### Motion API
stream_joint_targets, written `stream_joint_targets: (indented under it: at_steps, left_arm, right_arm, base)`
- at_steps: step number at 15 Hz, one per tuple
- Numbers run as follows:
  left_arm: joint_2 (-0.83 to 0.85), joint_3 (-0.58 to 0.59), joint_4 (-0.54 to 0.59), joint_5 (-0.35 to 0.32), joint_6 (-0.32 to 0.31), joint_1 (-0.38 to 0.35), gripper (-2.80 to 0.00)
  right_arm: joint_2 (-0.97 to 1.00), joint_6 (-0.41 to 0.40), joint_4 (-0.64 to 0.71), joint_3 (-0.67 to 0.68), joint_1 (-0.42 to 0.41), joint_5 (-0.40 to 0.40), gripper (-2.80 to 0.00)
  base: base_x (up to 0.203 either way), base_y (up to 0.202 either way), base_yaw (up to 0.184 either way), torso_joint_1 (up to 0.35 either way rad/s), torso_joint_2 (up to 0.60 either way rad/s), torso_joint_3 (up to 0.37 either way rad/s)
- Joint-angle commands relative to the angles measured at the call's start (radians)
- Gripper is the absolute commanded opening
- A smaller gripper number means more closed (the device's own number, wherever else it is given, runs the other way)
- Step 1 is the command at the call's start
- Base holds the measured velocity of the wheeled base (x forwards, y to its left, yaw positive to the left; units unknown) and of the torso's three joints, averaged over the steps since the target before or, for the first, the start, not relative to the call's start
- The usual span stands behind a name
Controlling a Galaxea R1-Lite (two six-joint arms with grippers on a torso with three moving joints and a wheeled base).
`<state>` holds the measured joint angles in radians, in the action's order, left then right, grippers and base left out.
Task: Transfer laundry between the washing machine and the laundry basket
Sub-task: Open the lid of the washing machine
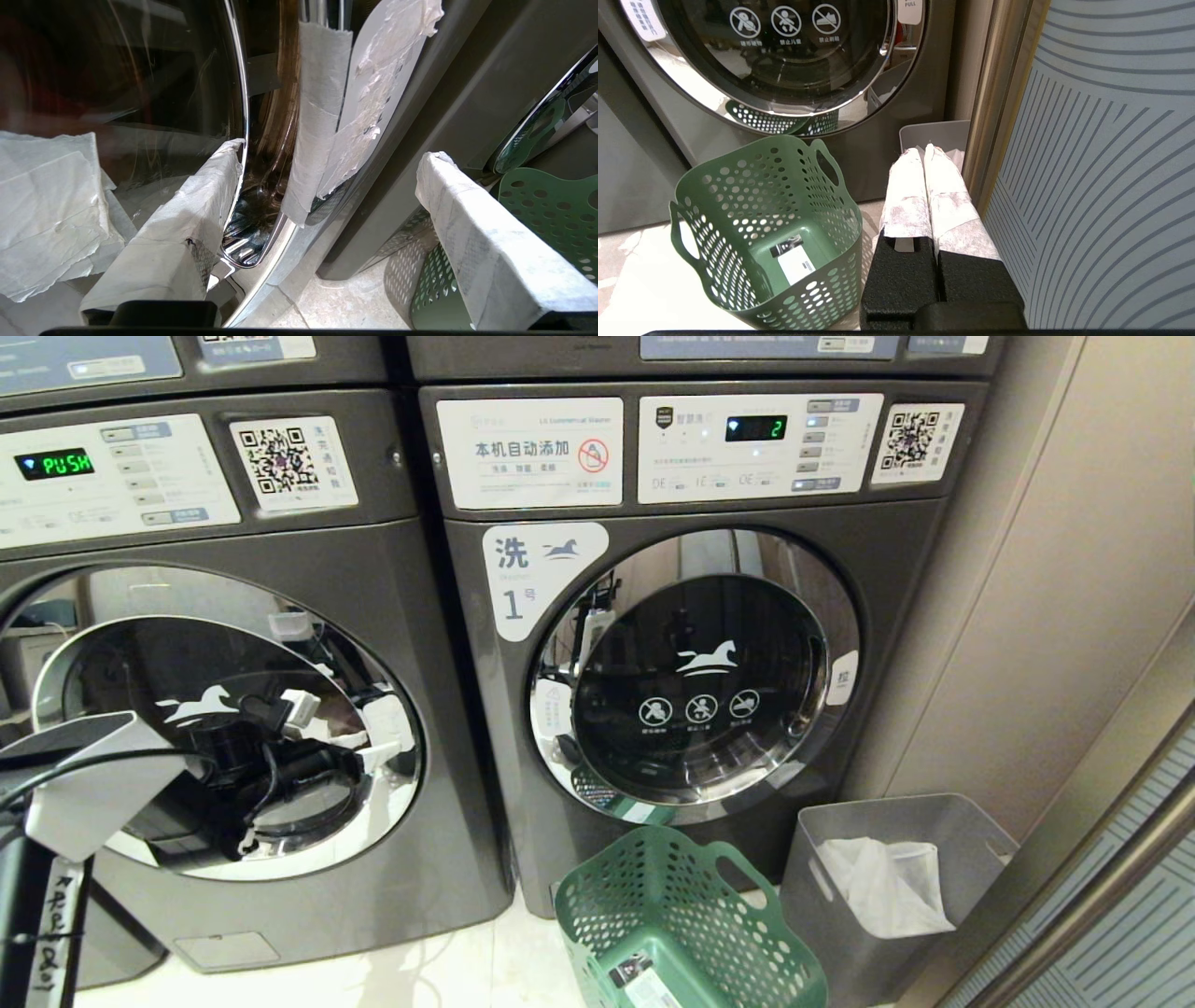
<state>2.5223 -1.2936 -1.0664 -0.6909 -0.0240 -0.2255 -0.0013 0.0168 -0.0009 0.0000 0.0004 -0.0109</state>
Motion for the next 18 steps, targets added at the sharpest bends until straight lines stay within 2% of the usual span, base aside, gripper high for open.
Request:
stream_joint_targets:
  at_steps: [1, 6, 12, 18]
  left_arm:
    - [-0.008, 0.013, -0.015, -0.015, -0.007, 0.012, 0.0]
    - [-0.005, 0.037, -0.045, -0.006, -0.024, 0.008, 0.0]
    - [-0.011, 0.043, -0.06, -0.036, -0.013, 0.009, 0.0]
    - [0.005, 0.071, -0.067, -0.026, -0.04, 0.003, 0.0]
  right_arm:
    - [0.001, 0.0, 0.0, 0.0, 0.0, 0.0, -2.8]
    - [0.001, 0.0, -0.001, 0.0, 0.001, 0.0, -2.8]
    - [0.001, 0.0, -0.001, 0.0, 0.0, 0.0, -2.8]
    - [0.001, 0.0, -0.001, 0.0, 0.0, 0.0, -2.8]
  base:
    - [0.0, 0.0, 0.0, 0.0, 0.0, 0.0]
    - [0.0, 0.0, 0.0, 0.0, 0.0, 0.0]
    - [0.0, 0.0, 0.0, 0.0, 0.0, 0.0]
    - [0.0, 0.0, 0.0, 0.0, 0.0, 0.0]
